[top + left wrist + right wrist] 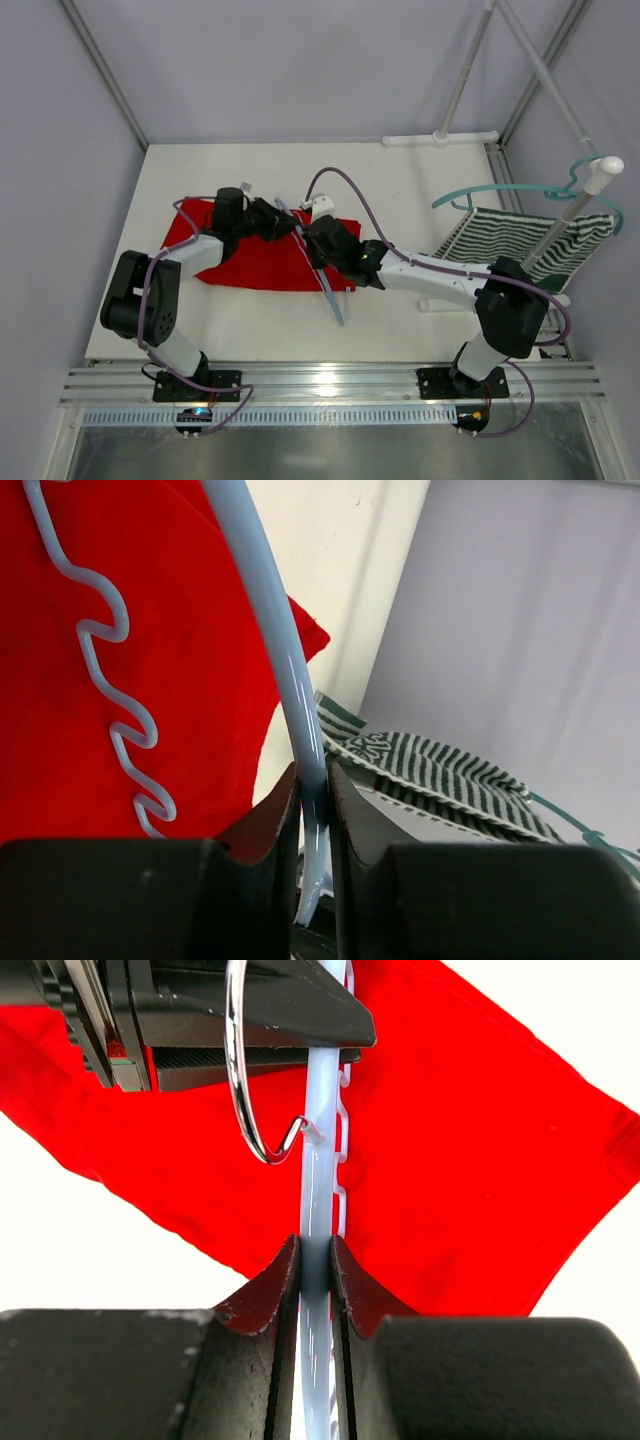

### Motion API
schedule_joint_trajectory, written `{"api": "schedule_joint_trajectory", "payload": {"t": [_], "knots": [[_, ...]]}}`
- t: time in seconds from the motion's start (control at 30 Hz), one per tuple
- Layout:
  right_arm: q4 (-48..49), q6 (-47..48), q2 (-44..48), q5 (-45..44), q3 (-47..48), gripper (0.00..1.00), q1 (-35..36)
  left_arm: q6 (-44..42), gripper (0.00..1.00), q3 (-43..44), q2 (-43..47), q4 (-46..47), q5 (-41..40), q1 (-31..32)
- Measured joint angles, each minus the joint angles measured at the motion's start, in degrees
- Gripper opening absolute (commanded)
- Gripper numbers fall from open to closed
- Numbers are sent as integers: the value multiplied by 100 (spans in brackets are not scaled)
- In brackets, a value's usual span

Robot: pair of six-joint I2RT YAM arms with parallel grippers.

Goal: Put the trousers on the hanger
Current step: Place trousers on hanger

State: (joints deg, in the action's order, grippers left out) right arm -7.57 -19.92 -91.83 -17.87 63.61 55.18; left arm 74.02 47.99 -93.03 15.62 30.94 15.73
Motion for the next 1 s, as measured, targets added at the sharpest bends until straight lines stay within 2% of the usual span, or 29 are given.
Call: {"api": "schedule_joint_trajectory", "payload": {"t": [0.1, 0.23, 0.3, 0.53, 0.57, 0.6, 0.63, 0.67, 0.7, 0.73, 0.77, 0.83, 1.0], "knots": [[35, -35, -44, -20, 0, 23, 22, 87, 6, -35, 0, 68, 11, 0], [125, -149, -168, 2, 0, 35, 33, 168, 4, -57, -2, 140, 28, 2], [142, -199, -251, 0, 0, 37, 33, 186, 2, -57, -2, 142, 28, 2], [164, -531, -522, -68, 0, 36, 33, 205, 1, -122, -2, 212, 22, 0], [192, -573, -546, -92, 0, 33, 33, 205, 1, -131, 0, 223, 22, 0], [223, -597, -562, -114, 0, 23, 33, 205, 2, -136, 0, 227, 20, 0], [256, -621, -570, -136, 0, 15, 33, 203, 4, -142, 0, 236, 20, 0], [291, -654, -573, -162, 0, 8, 33, 205, 12, -144, 0, 238, 17, 0], [328, -662, -573, -140, 2, 4, 33, 201, 19, -144, 0, 251, 4, 2], [350, -726, -573, -177, 13, 4, 48, 164, 27, -144, 0, 258, 0, 2], [356, -772, -577, -247, 15, 4, 79, 74, 42, -144, 13, 203, 0, 2], [350, -892, -577, -372, 17, 4, 96, -212, 55, -92, 66, -184, -118, 0], [354, -1141, -538, -590, 13, 4, 85, -1176, 66, 702, 291, -1926, -715, -79]]}}
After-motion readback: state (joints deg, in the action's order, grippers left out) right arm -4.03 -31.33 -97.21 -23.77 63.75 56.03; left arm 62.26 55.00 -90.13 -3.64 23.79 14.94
